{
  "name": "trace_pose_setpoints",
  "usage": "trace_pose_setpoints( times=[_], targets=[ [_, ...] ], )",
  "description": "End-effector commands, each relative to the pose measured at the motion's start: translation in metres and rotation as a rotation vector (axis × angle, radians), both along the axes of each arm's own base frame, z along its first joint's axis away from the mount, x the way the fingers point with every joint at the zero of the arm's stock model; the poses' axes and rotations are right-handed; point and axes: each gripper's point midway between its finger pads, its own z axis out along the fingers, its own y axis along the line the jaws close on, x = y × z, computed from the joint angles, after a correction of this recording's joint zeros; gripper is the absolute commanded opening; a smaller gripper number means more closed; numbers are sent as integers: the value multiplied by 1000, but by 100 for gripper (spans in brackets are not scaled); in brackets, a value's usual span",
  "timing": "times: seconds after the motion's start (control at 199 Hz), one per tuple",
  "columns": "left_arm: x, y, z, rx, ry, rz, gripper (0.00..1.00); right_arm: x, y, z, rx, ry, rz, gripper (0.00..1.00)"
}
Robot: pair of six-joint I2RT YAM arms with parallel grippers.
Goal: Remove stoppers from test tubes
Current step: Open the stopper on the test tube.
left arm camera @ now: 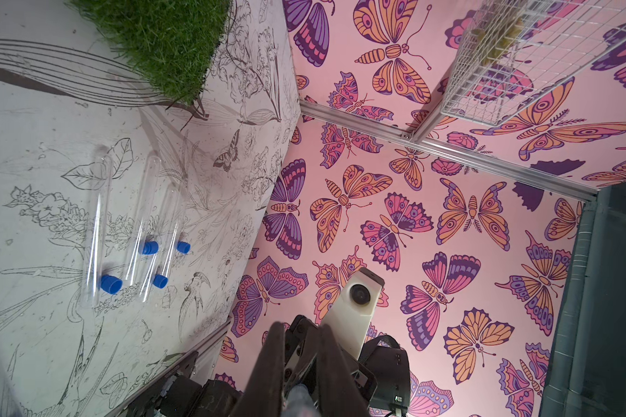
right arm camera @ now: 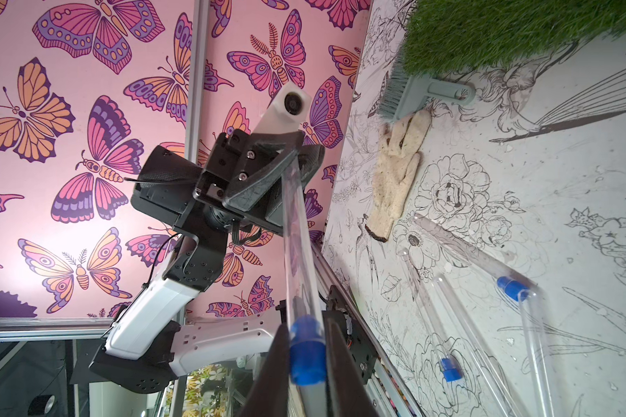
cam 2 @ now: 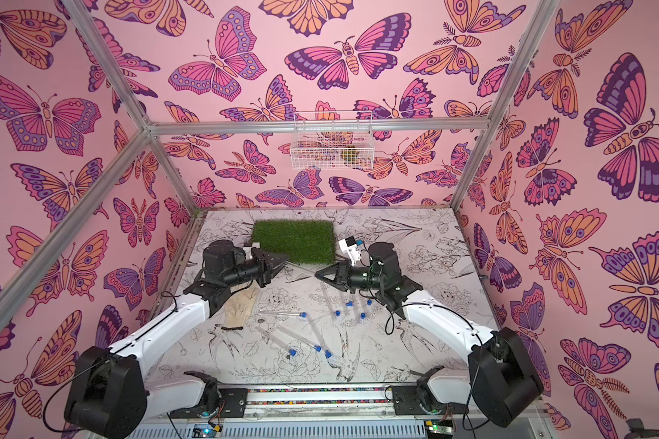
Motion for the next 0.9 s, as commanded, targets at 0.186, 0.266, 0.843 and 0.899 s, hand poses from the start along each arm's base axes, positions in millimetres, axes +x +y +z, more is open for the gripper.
trace_pose_setpoints(
  times=[0.186, 0.266, 0.843, 0.899],
  targets=[
    [5, 23, -13, 14, 17, 58, 0, -6, -12, -3, -13, -4, -7, 17],
    [7, 29, -12, 12, 17, 68, 0, -5, -14, -4, -15, 0, -11, 17],
    [-1, 49, -44, 161, 101, -19, 0, -9, -24, -14, -141, -22, 9, 16],
    [-10, 49, -56, 224, 149, -85, 0, -12, -33, -25, -266, -16, 11, 16]
  ],
)
